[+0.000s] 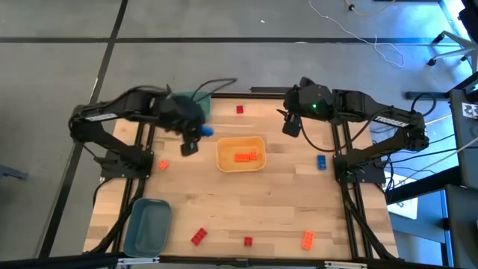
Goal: Sort & place blocks by color
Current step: Put the top left blue 8 stud game piece into the blue bin
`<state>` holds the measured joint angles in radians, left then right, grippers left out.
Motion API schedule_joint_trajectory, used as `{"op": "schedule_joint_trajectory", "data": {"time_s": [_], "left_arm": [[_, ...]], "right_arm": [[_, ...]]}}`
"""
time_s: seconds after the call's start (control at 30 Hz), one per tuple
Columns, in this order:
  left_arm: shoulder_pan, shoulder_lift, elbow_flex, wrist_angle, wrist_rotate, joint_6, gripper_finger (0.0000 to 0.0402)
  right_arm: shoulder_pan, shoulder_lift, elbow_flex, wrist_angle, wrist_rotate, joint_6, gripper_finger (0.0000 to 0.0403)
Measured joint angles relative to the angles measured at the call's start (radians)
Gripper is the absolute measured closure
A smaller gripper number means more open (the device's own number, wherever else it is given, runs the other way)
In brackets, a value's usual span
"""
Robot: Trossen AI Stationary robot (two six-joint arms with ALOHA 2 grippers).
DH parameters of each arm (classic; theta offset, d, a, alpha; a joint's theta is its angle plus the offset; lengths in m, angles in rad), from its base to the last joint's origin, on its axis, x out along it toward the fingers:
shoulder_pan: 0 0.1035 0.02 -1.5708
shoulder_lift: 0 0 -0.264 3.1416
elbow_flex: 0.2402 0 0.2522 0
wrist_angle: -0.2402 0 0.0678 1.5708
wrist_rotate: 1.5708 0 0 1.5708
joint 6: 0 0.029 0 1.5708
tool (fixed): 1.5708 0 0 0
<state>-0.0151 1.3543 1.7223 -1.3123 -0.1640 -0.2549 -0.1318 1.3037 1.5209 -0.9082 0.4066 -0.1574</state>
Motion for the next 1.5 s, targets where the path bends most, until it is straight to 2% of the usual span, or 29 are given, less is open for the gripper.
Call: {"op": "schedule_joint_trajectory", "data": {"time_s": [0.17, 0.3, 0.5, 0.67, 1.07, 1.3, 1.5], "left_arm": [[-0.159, -0.007, -0.001, -0.166, 0.083, -0.232, 0.0317], [-0.264, -0.006, -0.001, -0.226, 0.202, -0.396, 0.0317], [-0.396, -0.007, -0.009, -0.253, 0.292, -0.635, 0.0317], [-0.505, -0.007, -0.108, -0.243, 0.371, -0.762, 0.0317], [-0.661, -0.006, -0.534, 0.146, 0.524, -0.857, 0.0317], [-0.723, -0.006, -0.726, 0.436, 0.533, -0.906, 0.0317], [-0.765, -0.006, -0.845, 0.574, 0.55, -0.976, 0.0317]], "right_arm": [[0.0, 0.0, 0.0, -0.001, -0.064, 0.0, 0.019], [0.0, 0.0, 0.0, -0.001, -0.069, 0.0, 0.019], [0.0, 0.0, 0.0, -0.001, -0.069, 0.001, 0.019], [0.0, 0.0, 0.0, -0.001, -0.07, 0.025, 0.019], [0.0, 0.0, -0.001, -0.002, -0.07, 0.024, 0.019], [0.0, 0.0, -0.001, -0.002, -0.07, 0.025, 0.019], [0.0, 0.0, -0.001, -0.002, -0.071, 0.026, 0.019]]}}
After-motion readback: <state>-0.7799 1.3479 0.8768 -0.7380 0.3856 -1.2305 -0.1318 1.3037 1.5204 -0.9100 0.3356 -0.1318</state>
